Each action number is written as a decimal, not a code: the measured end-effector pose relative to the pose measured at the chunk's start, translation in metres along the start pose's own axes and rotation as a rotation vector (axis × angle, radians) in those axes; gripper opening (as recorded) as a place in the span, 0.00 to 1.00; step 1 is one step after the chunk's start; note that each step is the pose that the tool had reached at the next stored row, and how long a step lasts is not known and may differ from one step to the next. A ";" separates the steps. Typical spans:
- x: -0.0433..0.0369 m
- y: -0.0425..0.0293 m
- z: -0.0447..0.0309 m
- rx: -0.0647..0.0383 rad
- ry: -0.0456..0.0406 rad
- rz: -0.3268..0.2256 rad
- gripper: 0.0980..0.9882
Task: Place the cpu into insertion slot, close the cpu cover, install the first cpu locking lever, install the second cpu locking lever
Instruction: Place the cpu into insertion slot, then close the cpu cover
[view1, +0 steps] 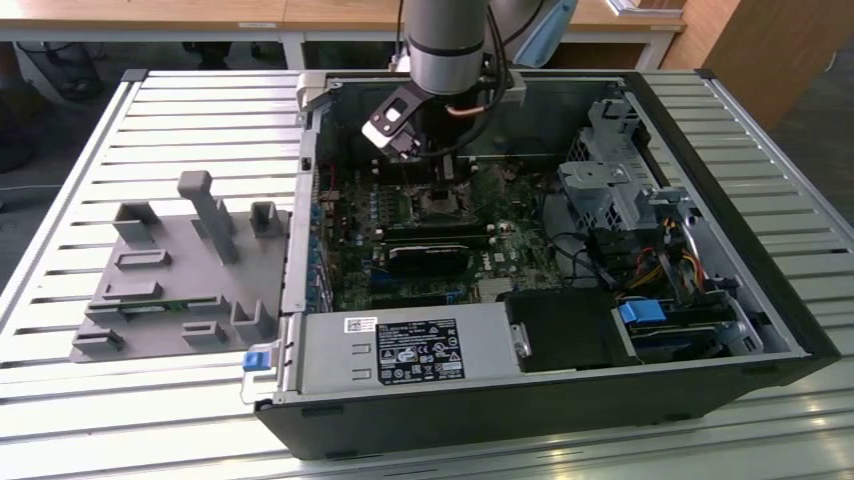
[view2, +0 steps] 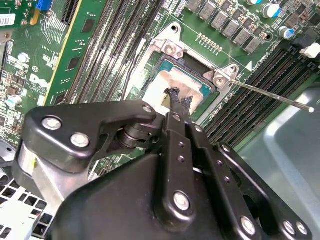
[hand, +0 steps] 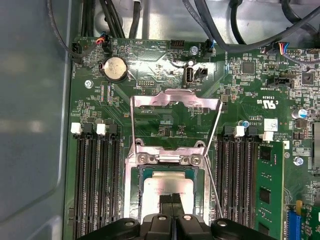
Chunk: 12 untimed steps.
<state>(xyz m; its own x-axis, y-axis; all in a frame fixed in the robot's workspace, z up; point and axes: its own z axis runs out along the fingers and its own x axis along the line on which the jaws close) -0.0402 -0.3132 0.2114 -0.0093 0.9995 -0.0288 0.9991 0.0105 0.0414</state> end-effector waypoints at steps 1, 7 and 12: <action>0.0000 0.0000 -0.0004 0.000 0.0000 0.000 0.01; -0.0001 0.0001 -0.0022 0.000 0.0000 0.000 0.01; -0.0001 0.0002 -0.0038 0.000 -0.0001 0.000 0.01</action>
<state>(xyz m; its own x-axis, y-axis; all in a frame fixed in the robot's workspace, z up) -0.0402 -0.3132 0.2152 -0.0094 0.9995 -0.0289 0.9991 0.0106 0.0413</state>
